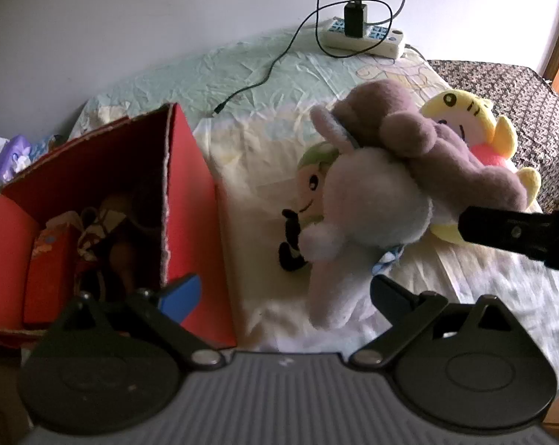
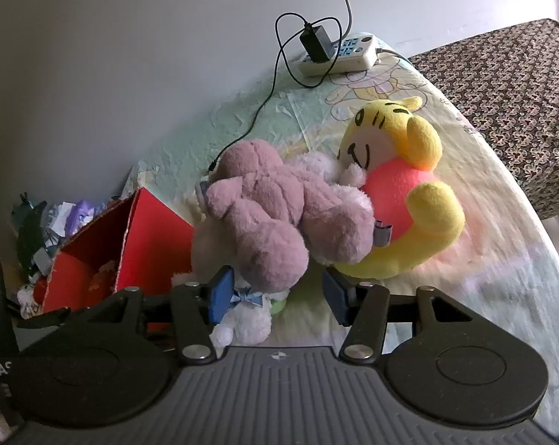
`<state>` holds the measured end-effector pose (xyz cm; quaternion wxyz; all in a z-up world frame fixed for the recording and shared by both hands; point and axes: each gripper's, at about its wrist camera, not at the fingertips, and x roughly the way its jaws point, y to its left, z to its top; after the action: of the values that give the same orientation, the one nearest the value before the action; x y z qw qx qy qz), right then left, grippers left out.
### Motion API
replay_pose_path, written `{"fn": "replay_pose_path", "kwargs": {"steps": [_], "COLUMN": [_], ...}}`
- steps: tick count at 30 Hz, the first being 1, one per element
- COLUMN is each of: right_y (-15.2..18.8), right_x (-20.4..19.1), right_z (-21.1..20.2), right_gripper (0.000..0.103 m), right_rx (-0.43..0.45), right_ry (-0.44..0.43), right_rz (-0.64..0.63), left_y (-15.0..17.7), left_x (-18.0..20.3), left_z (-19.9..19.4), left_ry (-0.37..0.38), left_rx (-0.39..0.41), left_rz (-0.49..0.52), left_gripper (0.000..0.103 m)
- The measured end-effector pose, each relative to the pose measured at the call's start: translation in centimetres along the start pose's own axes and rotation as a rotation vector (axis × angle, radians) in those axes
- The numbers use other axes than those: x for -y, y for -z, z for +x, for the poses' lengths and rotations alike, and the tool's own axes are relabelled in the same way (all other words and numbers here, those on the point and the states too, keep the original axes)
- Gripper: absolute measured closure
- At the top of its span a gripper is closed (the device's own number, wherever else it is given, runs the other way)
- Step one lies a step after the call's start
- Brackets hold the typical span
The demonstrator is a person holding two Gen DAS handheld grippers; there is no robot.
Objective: Organize objects
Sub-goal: 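Move the right tool toward the pink teddy bear on the plush pile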
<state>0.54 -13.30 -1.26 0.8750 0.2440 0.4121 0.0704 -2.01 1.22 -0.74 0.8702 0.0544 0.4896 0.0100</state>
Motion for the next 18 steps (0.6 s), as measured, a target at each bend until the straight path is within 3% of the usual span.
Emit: {"fn": "replay_pose_path", "kwargs": {"steps": [18], "right_y": [-1.1], "right_x": [1.6], "right_z": [-0.2], "right_gripper": [0.04], "right_rx": [0.034], "right_ry": [-0.085], "right_rz": [0.033], "left_y": [-1.2], "left_x": [1.1], "left_z": [0.7], "left_ry": [-0.019], "left_rx": [-0.011], "left_rz": [0.04], "left_gripper": [0.005]}}
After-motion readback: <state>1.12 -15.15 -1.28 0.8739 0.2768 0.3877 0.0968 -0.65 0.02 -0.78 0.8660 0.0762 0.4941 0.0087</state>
